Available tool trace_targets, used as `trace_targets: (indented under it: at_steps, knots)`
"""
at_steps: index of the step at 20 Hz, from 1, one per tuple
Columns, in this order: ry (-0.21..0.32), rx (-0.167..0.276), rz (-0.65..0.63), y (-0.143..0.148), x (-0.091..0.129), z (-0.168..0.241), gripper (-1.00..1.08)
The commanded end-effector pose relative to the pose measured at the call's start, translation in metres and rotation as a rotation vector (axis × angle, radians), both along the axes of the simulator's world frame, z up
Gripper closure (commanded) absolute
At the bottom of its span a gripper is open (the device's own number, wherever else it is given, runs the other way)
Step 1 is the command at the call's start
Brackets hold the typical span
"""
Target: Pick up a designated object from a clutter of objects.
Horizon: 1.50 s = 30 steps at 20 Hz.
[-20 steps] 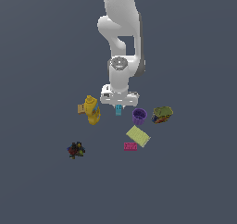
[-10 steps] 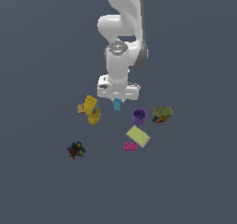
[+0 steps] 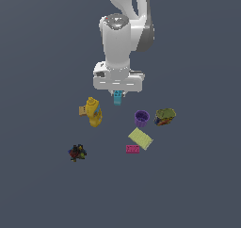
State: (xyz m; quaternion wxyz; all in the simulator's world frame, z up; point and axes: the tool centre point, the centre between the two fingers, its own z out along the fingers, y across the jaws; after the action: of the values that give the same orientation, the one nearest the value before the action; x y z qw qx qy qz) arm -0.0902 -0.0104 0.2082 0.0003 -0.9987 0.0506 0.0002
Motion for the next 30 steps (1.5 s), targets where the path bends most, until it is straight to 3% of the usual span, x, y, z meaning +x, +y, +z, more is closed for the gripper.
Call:
trace_targets:
  at_steps: [1, 16, 30]
  knots:
    - [0.000, 0.000, 0.000, -0.002, 0.005, 0.023, 1.08]
    - [0.000, 0.000, 0.000, -0.013, 0.039, 0.147, 1.08]
    - [0.000, -0.001, 0.000, -0.017, 0.052, 0.182, 1.08]
